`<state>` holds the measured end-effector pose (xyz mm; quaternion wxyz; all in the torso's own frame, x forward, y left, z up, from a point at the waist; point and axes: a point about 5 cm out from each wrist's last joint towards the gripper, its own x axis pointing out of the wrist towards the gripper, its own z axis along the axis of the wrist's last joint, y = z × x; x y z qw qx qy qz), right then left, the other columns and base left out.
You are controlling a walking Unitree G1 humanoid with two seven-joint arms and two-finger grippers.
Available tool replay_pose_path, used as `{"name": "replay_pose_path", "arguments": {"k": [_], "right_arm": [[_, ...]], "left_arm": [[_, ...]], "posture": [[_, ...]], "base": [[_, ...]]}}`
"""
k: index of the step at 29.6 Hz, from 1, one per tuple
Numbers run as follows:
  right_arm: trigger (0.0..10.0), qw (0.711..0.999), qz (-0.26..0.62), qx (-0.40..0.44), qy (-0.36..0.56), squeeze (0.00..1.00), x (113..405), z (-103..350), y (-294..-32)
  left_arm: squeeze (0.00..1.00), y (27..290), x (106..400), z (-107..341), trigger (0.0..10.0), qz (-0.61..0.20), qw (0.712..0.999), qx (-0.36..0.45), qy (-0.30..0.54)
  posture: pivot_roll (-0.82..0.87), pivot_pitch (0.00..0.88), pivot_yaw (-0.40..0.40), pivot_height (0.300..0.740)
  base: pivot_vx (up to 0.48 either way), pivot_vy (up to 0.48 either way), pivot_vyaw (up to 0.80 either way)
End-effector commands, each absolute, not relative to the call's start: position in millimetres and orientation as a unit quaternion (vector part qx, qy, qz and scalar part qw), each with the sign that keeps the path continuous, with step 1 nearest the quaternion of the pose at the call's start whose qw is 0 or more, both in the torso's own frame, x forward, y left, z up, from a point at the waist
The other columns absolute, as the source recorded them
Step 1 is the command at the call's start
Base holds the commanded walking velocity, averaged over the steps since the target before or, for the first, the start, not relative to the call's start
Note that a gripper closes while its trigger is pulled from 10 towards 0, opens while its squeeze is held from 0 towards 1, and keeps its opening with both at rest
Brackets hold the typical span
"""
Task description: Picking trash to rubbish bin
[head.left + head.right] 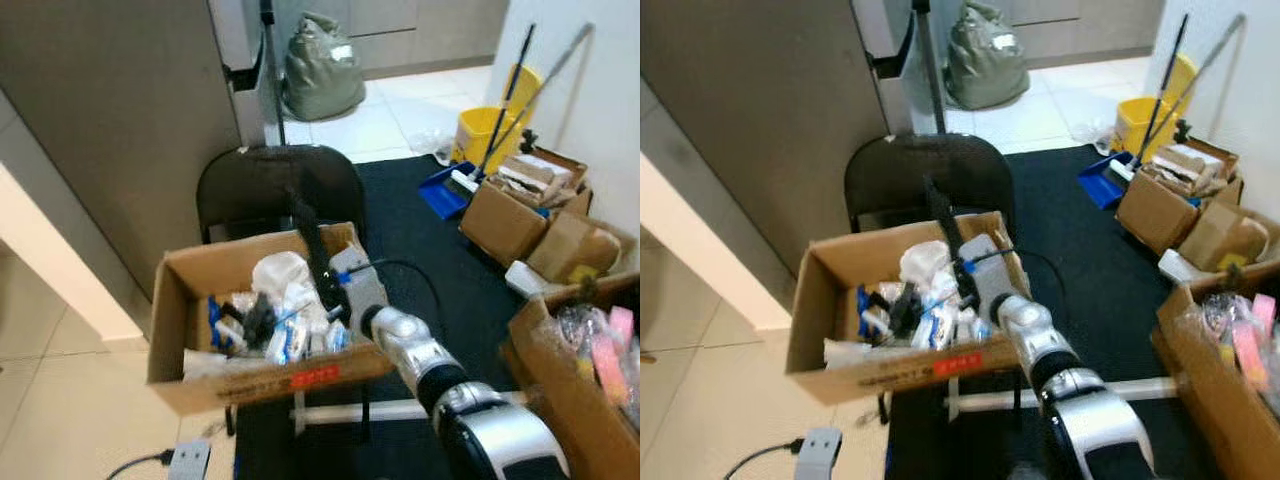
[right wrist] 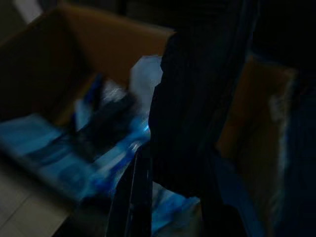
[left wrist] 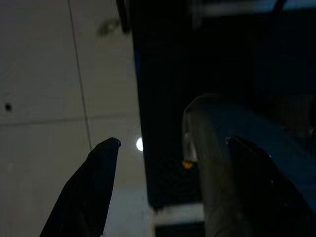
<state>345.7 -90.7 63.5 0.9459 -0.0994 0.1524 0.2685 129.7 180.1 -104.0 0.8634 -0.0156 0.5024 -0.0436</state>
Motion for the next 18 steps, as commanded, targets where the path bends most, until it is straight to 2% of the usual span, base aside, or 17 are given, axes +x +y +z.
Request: {"name": "replay_pose_path", "arguments": {"k": [1,5,6,7,8,13,15,16,18], "right_arm": [[10.0,0.943,0.285,-0.089,0.147,1.0,342.6,62.4,-80.8],[10.0,0.943,0.29,-0.064,0.148,1.0,341.1,61.2,-81.7],[10.0,0.941,0.303,-0.033,0.147,1.0,340.0,61.6,-81.4],[10.0,0.933,0.331,-0.005,0.142,1.0,338.1,63.0,-80.0],[10.0,0.912,0.385,0.029,0.135,1.0,333.9,64.8,-78.6],[10.0,0.89,0.433,0.019,0.144,1.0,328.5,62.2,-83.0],[10.0,0.887,0.436,0.012,0.149,1.0,327.8,60.7,-86.0],[10.0,0.895,0.42,0.019,0.147,1.0,330.5,62.3,-90.5],[10.0,0.898,0.412,0.08,0.134,1.0,335.1,69.8,-97.8]], "left_arm": [[0.0,182.3,113.8,-109.4,10.0,-0.038,0.847,-0.016,0.531],[0.0,182.2,113.4,-109.5,10.0,-0.038,0.846,-0.016,0.532],[0.0,181.9,113.0,-109.7,10.0,-0.039,0.845,-0.017,0.532],[0.0,181.8,112.6,-109.8,10.0,-0.04,0.845,-0.016,0.534],[0.0,181.5,111.6,-110.2,10.0,-0.041,0.843,-0.015,0.536],[0.0,181.2,110.3,-110.7,10.0,-0.041,0.841,-0.013,0.54],[0.0,180.9,110.2,-110.7,10.0,-0.043,0.841,-0.012,0.54],[0.0,180.6,110.0,-110.8,10.0,-0.044,0.84,-0.011,0.54],[0.0,180.0,109.5,-111.2,10.0,-0.046,0.838,-0.008,0.543]], "posture": [[0.02,0.043,0.075,0.74],[0.02,0.045,0.075,0.74],[0.02,0.045,0.075,0.74],[0.02,0.05,0.076,0.74],[0.02,0.05,0.076,0.74],[0.01,0.047,0.077,0.74],[0.01,0.047,0.077,0.74],[0.01,0.047,0.077,0.74],[0.01,0.045,0.075,0.74]], "base": [[0.0,0.0,0.0],[0.0,0.0,0.0],[0.0,0.0,0.0],[0.0,0.0,0.0],[0.0,0.0,0.0],[0.0,0.0,0.0],[0.0,0.0,0.0],[0.0,0.0,0.0],[0.0,0.0,0.0]]}}
